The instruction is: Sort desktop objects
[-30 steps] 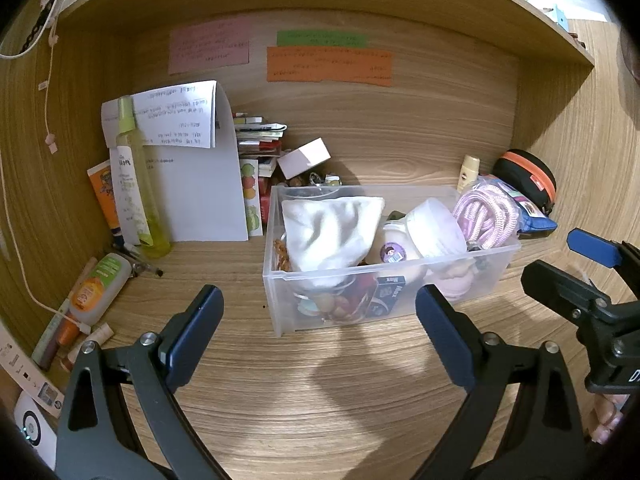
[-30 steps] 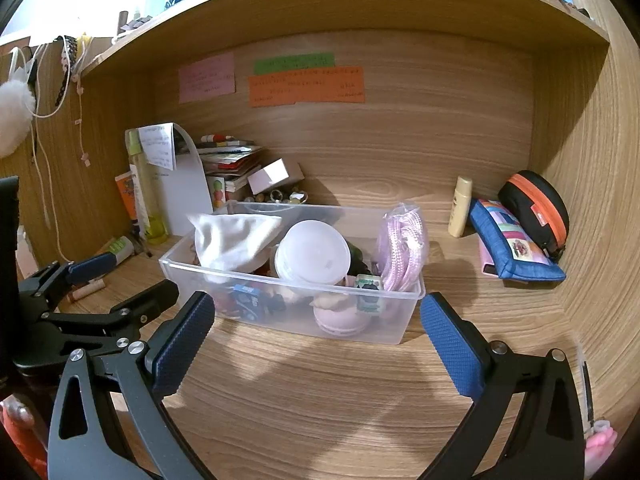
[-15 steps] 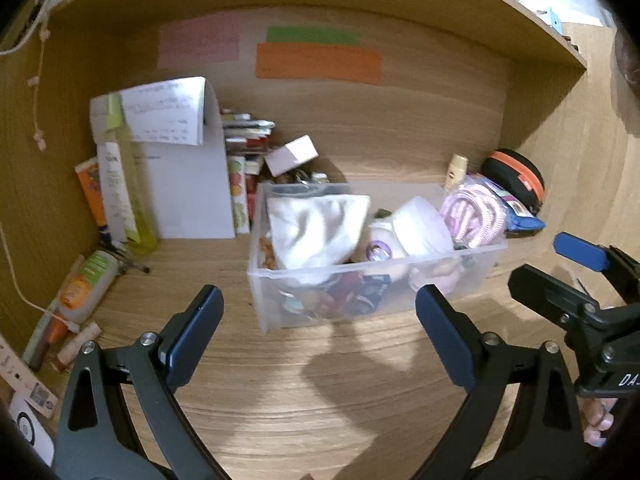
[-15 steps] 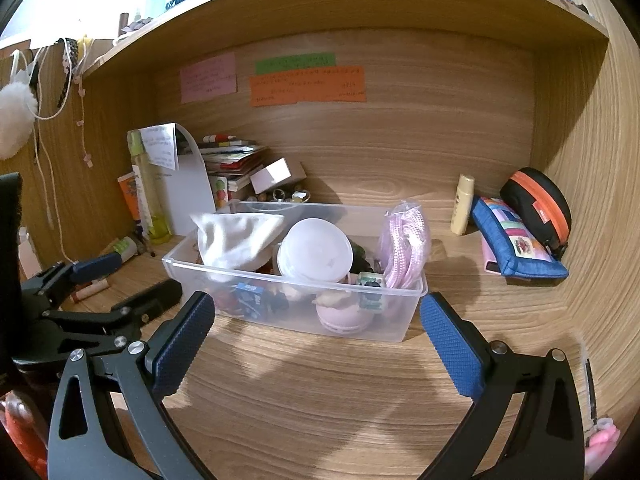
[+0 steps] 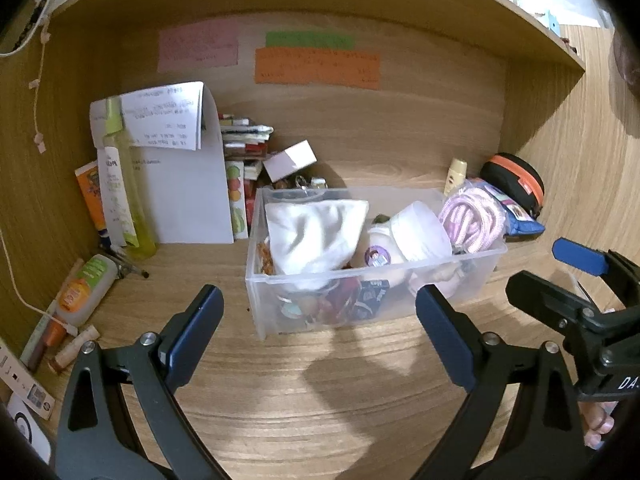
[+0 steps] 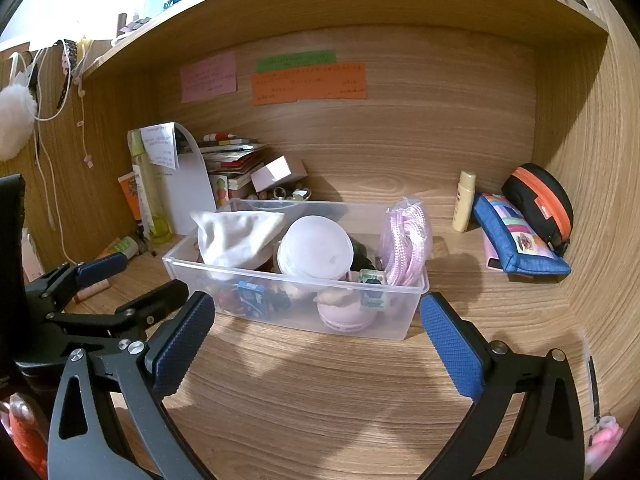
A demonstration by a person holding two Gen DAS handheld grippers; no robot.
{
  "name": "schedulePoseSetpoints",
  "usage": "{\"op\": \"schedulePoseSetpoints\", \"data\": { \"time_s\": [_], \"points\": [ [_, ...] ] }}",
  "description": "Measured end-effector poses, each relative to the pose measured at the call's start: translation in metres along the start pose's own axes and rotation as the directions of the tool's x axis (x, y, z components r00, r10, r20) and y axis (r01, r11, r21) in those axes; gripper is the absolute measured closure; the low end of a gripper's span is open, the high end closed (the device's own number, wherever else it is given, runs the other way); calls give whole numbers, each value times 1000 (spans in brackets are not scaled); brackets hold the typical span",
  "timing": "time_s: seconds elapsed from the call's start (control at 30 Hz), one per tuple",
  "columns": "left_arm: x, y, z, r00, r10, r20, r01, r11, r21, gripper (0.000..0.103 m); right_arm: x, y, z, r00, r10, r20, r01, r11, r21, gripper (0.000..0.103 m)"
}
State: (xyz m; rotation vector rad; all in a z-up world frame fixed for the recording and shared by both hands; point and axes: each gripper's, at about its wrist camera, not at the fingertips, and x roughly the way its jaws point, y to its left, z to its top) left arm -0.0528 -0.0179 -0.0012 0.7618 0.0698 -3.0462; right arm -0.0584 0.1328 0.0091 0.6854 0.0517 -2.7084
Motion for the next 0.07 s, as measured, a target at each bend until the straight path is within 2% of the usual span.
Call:
{"op": "schedulePoseSetpoints", "data": {
  "time_s": [0.07],
  "points": [
    [0, 0, 1, 1000, 1, -2, -1, 1000, 3, 5, 0, 0, 0, 1000, 0, -1, 0, 1000, 0, 0]
  ]
}}
